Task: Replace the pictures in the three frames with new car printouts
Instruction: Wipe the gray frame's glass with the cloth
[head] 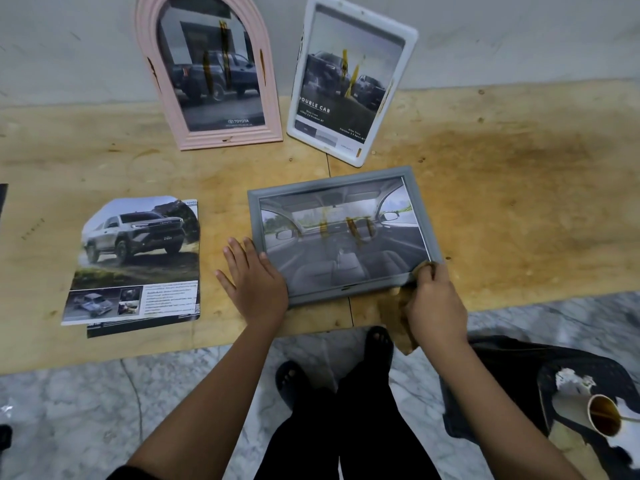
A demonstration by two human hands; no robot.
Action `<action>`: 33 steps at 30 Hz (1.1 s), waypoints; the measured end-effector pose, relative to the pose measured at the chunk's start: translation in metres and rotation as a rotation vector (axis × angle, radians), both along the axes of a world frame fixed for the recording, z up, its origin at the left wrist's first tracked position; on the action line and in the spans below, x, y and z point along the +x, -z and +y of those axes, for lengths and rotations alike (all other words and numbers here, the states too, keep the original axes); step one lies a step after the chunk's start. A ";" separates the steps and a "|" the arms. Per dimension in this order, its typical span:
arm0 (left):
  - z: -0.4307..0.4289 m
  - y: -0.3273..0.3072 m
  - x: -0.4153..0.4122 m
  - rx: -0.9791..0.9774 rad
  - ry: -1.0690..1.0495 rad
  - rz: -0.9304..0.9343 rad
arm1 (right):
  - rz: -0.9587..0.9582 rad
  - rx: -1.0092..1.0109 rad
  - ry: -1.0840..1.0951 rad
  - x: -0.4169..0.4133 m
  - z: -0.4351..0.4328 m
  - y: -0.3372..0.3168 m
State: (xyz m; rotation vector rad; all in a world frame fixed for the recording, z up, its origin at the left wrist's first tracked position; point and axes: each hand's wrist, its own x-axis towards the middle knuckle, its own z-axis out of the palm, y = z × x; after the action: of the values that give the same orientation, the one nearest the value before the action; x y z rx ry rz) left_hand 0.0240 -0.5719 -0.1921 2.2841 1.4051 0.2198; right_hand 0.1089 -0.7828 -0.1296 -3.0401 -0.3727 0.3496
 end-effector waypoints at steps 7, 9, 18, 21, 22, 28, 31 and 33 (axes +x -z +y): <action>0.001 -0.003 0.000 -0.023 0.020 0.014 | 0.114 0.153 -0.053 -0.034 0.045 0.001; 0.001 -0.002 0.000 -0.029 0.025 0.015 | 0.027 0.138 -0.165 -0.042 0.053 0.005; 0.004 -0.004 -0.001 -0.091 0.051 0.034 | 0.159 0.273 -0.436 -0.087 0.095 0.010; 0.009 -0.007 -0.001 -0.145 0.074 0.029 | 0.171 0.314 -0.488 -0.076 0.085 0.004; 0.012 -0.008 -0.002 -0.148 0.084 0.028 | 0.187 0.327 -0.495 -0.074 0.082 0.004; 0.023 -0.005 -0.021 0.069 0.214 0.006 | 0.192 0.358 -0.518 -0.072 0.078 0.010; 0.022 -0.002 -0.021 0.081 0.229 0.020 | 0.211 0.362 -0.617 -0.078 0.077 0.009; 0.024 -0.001 -0.022 0.078 0.232 0.023 | 0.295 0.455 -0.627 -0.078 0.072 0.007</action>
State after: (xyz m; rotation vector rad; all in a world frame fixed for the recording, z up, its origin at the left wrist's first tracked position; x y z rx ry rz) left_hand 0.0019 -0.5478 -0.1910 2.4963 1.1472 0.1787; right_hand 0.0314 -0.7104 -0.1361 -2.3212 -1.1894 0.6255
